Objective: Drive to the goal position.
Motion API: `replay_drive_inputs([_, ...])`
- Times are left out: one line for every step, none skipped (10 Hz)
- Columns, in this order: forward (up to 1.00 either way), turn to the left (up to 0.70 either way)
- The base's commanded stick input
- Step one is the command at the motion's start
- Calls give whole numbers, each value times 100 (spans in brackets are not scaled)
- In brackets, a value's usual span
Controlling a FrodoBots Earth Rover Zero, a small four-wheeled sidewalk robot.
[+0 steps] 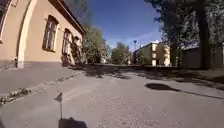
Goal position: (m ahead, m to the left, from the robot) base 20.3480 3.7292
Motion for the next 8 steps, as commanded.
replay_drive_inputs([100, 0])
replay_drive_inputs([100, 0])
replay_drive_inputs([100, 0])
replay_drive_inputs([100, 0])
replay_drive_inputs([100, 0])
replay_drive_inputs([100, 0])
replay_drive_inputs([100, 0])
replay_drive_inputs([100, 0])
